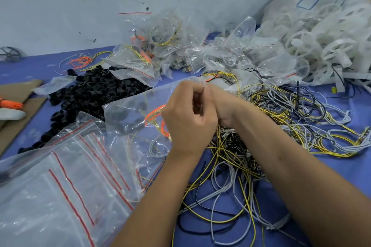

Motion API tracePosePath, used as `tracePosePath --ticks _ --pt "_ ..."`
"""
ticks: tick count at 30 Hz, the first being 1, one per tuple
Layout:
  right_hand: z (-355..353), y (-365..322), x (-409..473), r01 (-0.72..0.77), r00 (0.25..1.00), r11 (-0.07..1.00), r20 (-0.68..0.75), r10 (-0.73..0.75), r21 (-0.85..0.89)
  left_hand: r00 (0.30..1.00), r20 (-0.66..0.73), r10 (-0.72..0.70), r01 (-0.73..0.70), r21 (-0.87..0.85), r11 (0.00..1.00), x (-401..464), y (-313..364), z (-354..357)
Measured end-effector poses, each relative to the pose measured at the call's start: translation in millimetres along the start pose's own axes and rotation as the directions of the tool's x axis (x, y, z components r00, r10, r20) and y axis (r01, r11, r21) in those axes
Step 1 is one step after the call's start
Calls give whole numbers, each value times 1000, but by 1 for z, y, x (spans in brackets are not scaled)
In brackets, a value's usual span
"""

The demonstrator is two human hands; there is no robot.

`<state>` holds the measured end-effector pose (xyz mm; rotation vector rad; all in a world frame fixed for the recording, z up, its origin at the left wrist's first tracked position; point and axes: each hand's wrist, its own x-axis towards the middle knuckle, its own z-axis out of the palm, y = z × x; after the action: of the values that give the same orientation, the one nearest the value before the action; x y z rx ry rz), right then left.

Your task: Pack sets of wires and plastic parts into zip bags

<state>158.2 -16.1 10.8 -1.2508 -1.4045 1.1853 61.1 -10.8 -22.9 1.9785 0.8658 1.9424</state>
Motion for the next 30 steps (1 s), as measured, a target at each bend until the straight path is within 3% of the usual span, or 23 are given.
tracePosePath --ticks 4,8,9,11,14,16,18,20,22,25,28,30 --pt "9 4 19 32 999 999 21 -31 -44 992 -82 -94 98 48 994 4 -4 -2" --pt "-1 6 21 110 992 895 -3 -123 -432 970 -118 -212 217 27 976 8 -14 -3" --pt "-4 6 20 93 991 890 -46 -127 -447 960 -107 -260 265 32 964 8 -18 -3" --pt "-10 4 21 33 973 948 -205 -102 -317 922 -65 -382 386 61 921 6 -26 -2" --pt "-17 3 37 -14 839 998 -544 -25 -68 826 27 -562 548 188 815 3 -41 -4" --pt "-17 3 56 -46 795 987 -604 -55 -152 764 73 -642 598 293 746 5 -48 -7" --pt "-10 5 79 -108 855 914 -505 -116 -392 739 77 -670 603 370 707 9 -55 -12" --pt "-1 7 102 -101 937 738 -312 -154 -668 740 47 -671 592 429 682 14 -63 -19" --pt "10 6 121 15 989 554 -68 -129 -832 747 33 -664 573 475 668 18 -71 -25" --pt "23 7 142 212 975 262 222 8 -941 744 48 -666 555 511 656 19 -76 -28" --pt "30 10 149 295 950 29 296 97 -955 745 63 -664 536 536 652 18 -76 -26" --pt "32 14 148 248 965 51 251 71 -968 745 66 -664 531 545 649 18 -76 -25"
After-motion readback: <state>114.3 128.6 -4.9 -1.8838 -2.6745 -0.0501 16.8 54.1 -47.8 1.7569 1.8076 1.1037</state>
